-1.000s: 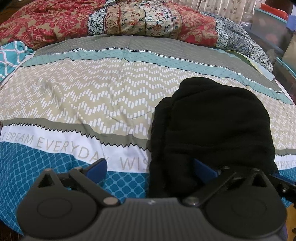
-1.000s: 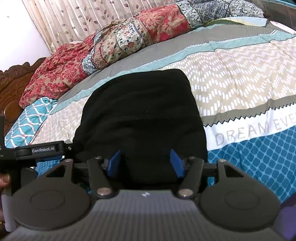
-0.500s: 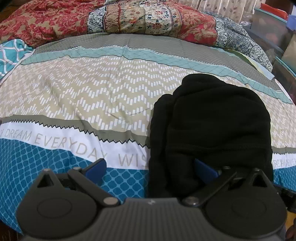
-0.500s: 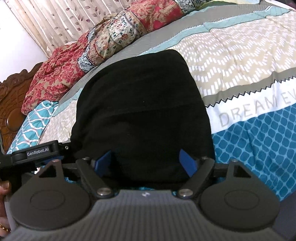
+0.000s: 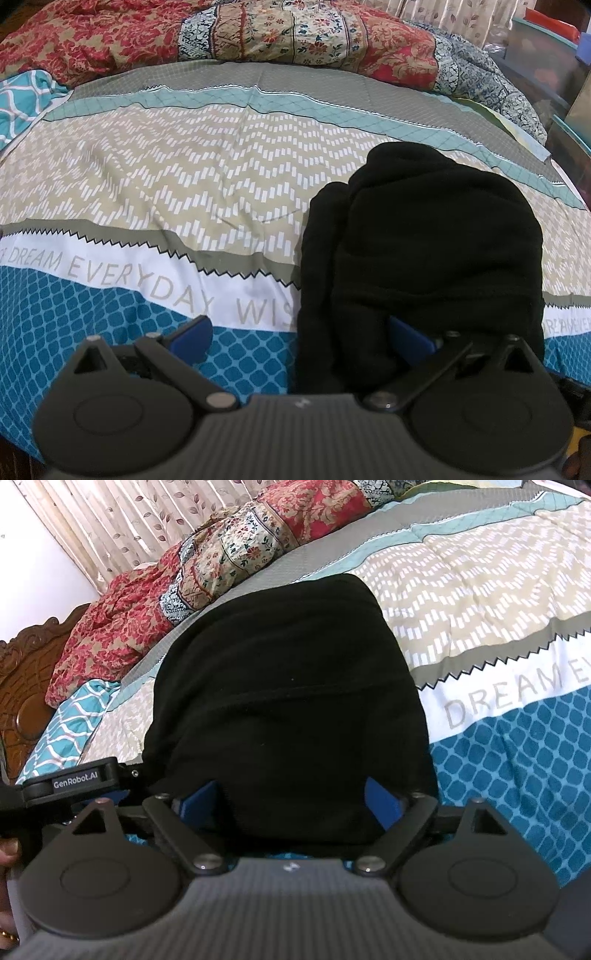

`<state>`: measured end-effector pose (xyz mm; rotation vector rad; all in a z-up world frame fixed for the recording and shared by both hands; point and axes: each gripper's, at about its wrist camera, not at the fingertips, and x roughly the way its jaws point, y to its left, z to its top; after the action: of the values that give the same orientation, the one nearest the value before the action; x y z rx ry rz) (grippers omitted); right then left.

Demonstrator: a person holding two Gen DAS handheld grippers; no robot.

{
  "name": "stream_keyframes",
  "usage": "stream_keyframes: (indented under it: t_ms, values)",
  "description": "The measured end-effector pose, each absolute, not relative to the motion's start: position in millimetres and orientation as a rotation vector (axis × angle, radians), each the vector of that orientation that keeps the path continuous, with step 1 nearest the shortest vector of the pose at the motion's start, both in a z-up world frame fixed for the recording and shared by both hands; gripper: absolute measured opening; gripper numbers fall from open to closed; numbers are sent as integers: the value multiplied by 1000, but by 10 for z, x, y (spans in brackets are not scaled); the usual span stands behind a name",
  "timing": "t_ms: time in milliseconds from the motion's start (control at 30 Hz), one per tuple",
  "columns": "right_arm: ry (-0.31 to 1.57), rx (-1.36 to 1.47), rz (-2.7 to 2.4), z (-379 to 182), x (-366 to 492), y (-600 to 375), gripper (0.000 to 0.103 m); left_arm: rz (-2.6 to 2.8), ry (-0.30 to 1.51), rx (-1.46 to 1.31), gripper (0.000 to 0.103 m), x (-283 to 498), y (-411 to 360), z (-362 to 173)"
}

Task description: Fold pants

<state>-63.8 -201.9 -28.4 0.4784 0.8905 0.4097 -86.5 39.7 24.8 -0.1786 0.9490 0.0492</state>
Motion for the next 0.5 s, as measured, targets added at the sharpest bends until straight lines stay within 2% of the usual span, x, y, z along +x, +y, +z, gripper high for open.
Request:
stream_keyframes:
  t_ms: [500]
  values:
    - [895, 481, 408, -267, -635, -1983, 92, 42, 941, -120, 103, -866, 347, 247]
